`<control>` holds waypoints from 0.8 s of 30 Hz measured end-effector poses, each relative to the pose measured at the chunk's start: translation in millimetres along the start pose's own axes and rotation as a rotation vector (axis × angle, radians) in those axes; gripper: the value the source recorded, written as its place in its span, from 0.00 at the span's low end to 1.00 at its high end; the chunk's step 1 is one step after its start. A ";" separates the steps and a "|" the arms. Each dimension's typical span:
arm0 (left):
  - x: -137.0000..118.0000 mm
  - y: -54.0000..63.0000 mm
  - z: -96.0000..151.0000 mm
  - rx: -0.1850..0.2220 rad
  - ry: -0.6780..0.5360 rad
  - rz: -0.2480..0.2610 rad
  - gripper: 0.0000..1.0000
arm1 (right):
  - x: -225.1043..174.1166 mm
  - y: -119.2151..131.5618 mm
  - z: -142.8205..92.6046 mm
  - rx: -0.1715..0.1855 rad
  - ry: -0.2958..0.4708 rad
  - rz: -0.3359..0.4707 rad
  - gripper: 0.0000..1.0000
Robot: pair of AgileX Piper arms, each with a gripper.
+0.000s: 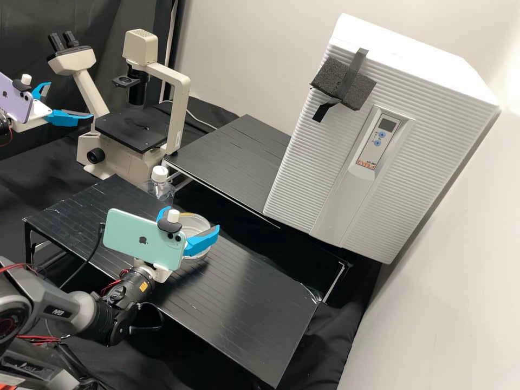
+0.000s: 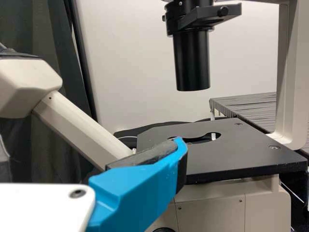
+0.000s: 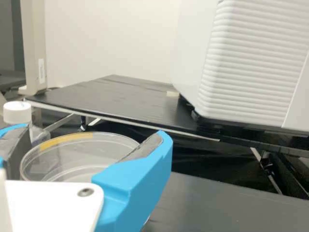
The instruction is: Close the petri dish lid.
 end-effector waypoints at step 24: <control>0.0 0.0 0.0 0.000 0.000 0.000 1.00 | -10.1 5.8 19.0 -0.009 -0.022 -0.075 0.00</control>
